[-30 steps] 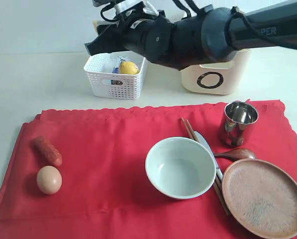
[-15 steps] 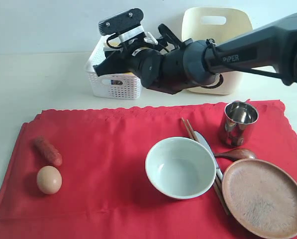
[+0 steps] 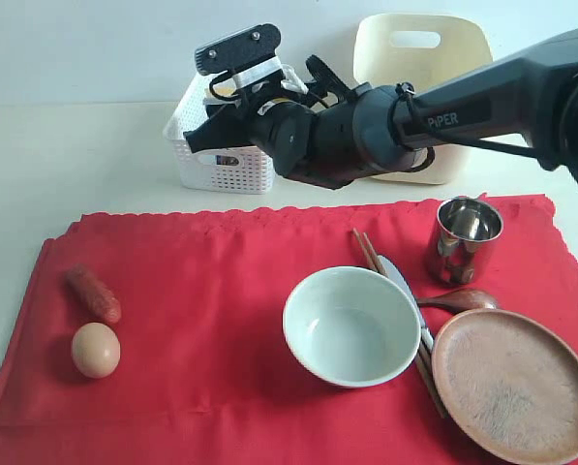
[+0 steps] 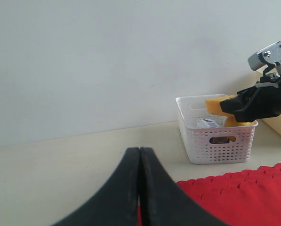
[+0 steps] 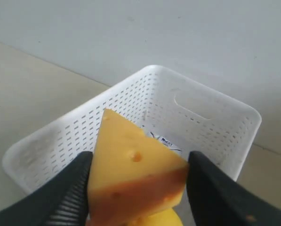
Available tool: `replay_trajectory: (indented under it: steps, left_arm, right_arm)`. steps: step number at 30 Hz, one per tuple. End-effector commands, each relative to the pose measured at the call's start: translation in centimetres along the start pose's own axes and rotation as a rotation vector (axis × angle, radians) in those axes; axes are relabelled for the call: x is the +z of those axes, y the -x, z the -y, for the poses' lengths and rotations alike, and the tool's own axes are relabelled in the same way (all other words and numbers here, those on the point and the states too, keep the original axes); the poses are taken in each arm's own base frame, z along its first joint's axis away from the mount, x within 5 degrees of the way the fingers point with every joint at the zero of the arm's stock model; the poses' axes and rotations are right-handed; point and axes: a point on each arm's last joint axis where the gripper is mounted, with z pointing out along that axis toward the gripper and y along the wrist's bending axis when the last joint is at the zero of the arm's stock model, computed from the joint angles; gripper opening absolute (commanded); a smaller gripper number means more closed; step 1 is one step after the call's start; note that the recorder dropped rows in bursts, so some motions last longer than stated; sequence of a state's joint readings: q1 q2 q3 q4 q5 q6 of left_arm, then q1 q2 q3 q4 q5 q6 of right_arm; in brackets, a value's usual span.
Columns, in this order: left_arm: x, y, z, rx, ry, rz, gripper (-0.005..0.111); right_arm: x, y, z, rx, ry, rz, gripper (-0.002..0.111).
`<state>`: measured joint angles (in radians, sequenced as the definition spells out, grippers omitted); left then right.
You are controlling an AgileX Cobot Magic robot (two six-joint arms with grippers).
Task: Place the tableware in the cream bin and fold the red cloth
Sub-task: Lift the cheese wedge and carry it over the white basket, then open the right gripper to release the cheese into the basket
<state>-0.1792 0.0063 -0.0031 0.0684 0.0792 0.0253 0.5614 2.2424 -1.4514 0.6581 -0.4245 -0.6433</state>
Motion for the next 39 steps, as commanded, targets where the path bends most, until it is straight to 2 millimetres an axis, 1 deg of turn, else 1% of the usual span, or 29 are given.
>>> replay_trajectory:
  steps: [1, 9, 14, 18, 22, 27, 30, 35, 37, 39]
  left_arm:
    - [0.0, -0.1, 0.0, -0.002, -0.004, 0.002, 0.000]
    - [0.0, -0.1, 0.0, 0.001, -0.004, 0.002, 0.000]
    - [0.0, -0.1, 0.0, 0.001, -0.004, 0.002, 0.000]
    - [0.0, -0.1, 0.0, -0.002, -0.004, 0.002, 0.000]
    - [0.0, -0.1, 0.0, -0.002, -0.004, 0.002, 0.000]
    - [0.0, -0.1, 0.0, 0.000, -0.004, 0.002, 0.000]
    - [0.0, -0.1, 0.0, 0.000, -0.004, 0.002, 0.000]
    - [0.0, -0.1, 0.0, -0.002, -0.004, 0.002, 0.000]
    - [0.0, -0.1, 0.0, -0.002, -0.004, 0.002, 0.000]
    - [0.0, -0.1, 0.0, -0.002, -0.004, 0.002, 0.000]
  right_arm:
    - [0.0, 0.3, 0.4, 0.005, -0.018, 0.020, 0.057]
    - [-0.1, 1.0, 0.8, 0.005, -0.055, 0.076, 0.068]
    - [-0.6, 1.8, 0.8, 0.029, -0.037, 0.061, 0.069]
    - [-1.5, 3.1, 0.7, 0.066, 0.006, 0.028, 0.069]
    - [-2.8, 5.0, 0.5, 0.064, 0.065, 0.014, 0.069]
    - [-5.4, 7.8, 0.2, 0.052, 0.177, -0.021, 0.069]
    - [-6.8, 8.8, -0.1, 0.048, 0.257, -0.069, 0.069]
    - [-8.8, 9.6, -1.0, 0.033, 0.373, -0.146, 0.069]
    - [-9.4, 9.7, -1.5, -0.020, 0.424, -0.173, 0.069]
    - [-10.0, 9.4, -2.5, -0.070, 0.482, -0.206, 0.069]
